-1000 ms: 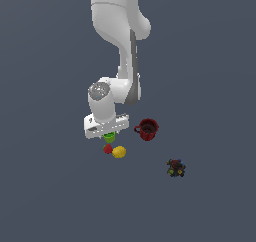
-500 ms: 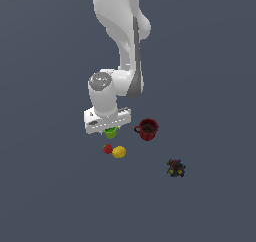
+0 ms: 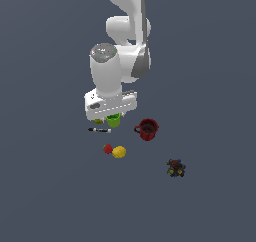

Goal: Pick up a designated object from a clutter of objects.

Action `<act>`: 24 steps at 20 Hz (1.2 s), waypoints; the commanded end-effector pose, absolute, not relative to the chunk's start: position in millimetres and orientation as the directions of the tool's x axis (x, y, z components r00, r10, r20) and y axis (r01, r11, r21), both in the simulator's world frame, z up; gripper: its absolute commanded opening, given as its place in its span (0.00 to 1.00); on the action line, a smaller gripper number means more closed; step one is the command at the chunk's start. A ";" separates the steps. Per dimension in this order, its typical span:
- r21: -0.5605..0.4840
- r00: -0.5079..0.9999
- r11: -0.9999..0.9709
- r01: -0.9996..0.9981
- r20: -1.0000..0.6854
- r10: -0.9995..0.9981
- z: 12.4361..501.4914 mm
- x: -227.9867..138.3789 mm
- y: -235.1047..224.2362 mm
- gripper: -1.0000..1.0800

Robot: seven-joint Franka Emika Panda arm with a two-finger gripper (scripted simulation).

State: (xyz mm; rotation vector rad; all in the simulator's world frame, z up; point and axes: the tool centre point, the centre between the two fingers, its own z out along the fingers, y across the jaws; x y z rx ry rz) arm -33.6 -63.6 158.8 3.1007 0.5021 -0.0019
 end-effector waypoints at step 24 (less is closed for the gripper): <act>0.001 0.948 -0.948 0.317 0.000 0.317 390.5 -63.4 -5.4 0.00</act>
